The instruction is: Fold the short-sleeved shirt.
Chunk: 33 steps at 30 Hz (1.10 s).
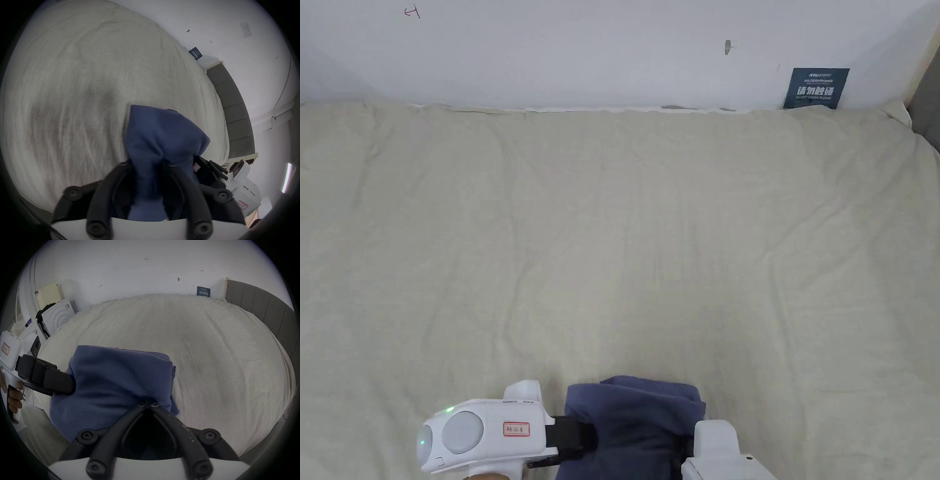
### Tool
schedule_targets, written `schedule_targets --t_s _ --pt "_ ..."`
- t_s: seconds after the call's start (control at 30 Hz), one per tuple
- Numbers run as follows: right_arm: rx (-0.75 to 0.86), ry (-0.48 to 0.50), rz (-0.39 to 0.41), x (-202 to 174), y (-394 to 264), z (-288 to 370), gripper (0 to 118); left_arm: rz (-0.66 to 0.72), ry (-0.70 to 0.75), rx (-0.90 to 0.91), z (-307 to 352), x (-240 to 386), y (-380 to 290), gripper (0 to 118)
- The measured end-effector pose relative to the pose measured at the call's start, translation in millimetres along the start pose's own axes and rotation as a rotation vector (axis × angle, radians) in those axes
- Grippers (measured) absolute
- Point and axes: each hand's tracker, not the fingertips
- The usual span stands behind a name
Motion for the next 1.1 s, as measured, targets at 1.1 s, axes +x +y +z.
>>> schedule_targets --t_s 1.1 --pt "0.278 0.024 0.106 -78.7 143.8 34.9 2 0.009 0.784 0.273 288.0 -264.2 133.1 33"
